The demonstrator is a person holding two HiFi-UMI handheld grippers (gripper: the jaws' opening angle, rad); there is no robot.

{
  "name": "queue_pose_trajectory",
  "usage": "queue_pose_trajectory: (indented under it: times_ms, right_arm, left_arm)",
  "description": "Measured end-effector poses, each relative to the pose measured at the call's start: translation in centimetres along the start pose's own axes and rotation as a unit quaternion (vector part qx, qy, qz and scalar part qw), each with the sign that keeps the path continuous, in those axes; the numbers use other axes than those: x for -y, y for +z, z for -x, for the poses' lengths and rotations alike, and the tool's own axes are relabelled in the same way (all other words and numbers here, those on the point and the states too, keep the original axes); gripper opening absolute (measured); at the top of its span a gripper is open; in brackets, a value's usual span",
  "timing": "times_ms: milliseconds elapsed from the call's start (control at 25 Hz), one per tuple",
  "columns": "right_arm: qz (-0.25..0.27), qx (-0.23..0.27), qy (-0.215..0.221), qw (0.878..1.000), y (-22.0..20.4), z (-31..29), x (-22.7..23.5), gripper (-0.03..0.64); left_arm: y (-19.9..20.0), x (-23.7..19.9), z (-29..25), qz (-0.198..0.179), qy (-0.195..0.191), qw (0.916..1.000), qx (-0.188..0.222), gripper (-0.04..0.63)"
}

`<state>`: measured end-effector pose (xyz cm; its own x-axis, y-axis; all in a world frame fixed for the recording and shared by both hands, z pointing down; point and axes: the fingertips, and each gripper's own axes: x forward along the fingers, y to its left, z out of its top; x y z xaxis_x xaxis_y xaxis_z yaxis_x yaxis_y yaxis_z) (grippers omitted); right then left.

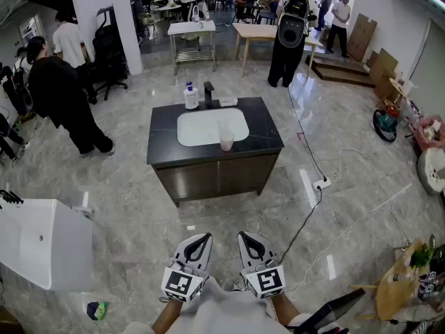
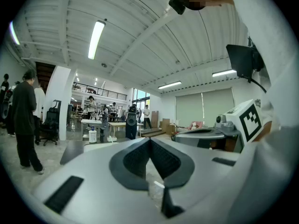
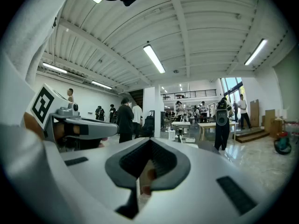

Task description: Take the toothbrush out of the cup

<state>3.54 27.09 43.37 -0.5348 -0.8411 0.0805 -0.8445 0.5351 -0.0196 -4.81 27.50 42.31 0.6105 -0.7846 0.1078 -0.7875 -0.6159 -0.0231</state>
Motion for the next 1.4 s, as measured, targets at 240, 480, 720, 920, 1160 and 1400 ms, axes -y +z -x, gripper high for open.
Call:
queue_pose_trajectory:
  times_ms: [240, 480, 720, 920, 1160, 1400]
  right_arm:
    - [-0.003, -0.004, -0.002, 1.0, -0.4, -0.1, 0.0, 0.003]
    - [-0.004, -0.004, 0.0, 1.0, -0.1, 0.1, 0.0, 0.003]
    - [-0.007, 0.007, 0.008, 1.0, 0.3, 0.2, -0.4, 0.003]
    - [-0.004, 0.008, -0.007, 1.0, 0.2, 0.0, -0.6, 0.003]
    - [-0.005, 0.003, -0.024, 1.0, 0.1, -0.9, -1.4, 0.003]
    - [-0.018, 0.001, -0.022, 1.0, 0.1, -2.4, -4.0, 0.003]
  left_arm:
    - [0.2, 0.4, -0.3, 0.0, -0.007, 1.0, -0.001, -0.005]
    - [0.2, 0.1, 0.0, 0.001, 0.0, 1.0, -0.003, -0.005]
    - [0.5, 0.2, 0.1, 0.004, -0.003, 1.0, 0.008, -0.005]
    - [0.4, 0.0, 0.4, 0.002, -0.014, 0.9999, 0.004, -0.005]
    - [-0.3, -1.8, 1.1, 0.001, -0.021, 0.9998, 0.003, -0.005]
    - [-0.7, -4.3, 2.1, 0.006, -0.034, 0.9993, 0.012, -0.005]
